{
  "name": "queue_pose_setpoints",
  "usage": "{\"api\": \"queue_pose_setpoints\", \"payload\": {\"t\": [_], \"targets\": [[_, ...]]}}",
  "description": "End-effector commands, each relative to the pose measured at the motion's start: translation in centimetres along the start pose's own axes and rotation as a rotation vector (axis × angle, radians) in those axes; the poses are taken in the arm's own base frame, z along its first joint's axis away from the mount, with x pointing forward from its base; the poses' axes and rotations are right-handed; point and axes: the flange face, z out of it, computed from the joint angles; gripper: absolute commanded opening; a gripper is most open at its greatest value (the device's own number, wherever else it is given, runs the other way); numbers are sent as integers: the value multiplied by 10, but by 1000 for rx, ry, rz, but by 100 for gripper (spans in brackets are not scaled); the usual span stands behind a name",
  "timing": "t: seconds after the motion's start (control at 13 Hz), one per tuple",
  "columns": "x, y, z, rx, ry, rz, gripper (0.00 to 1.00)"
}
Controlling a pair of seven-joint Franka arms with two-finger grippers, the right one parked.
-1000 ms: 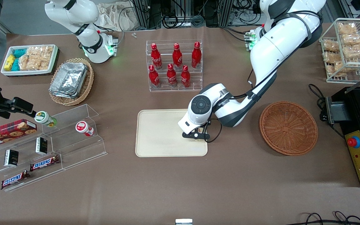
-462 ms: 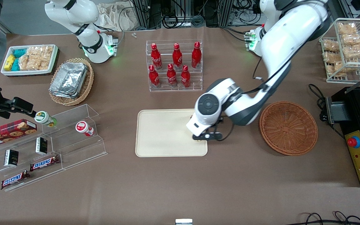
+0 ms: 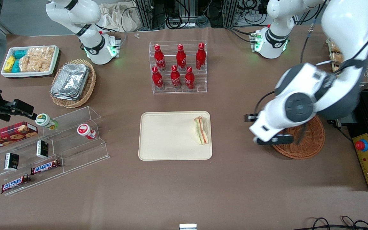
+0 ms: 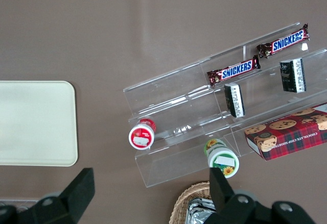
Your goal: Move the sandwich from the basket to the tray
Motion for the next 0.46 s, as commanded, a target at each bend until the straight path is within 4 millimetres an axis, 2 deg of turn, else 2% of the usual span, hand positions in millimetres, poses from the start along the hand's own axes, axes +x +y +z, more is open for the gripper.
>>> {"api": "queue_pose_setpoints", "payload": {"t": [0.0,0.08,0.38], "targets": [[-13,-51,-24,28,-6,-72,100],[-21,-52,-33,38,-7,-85,100],[-20,-83,-43,53,8,-131,100]]}}
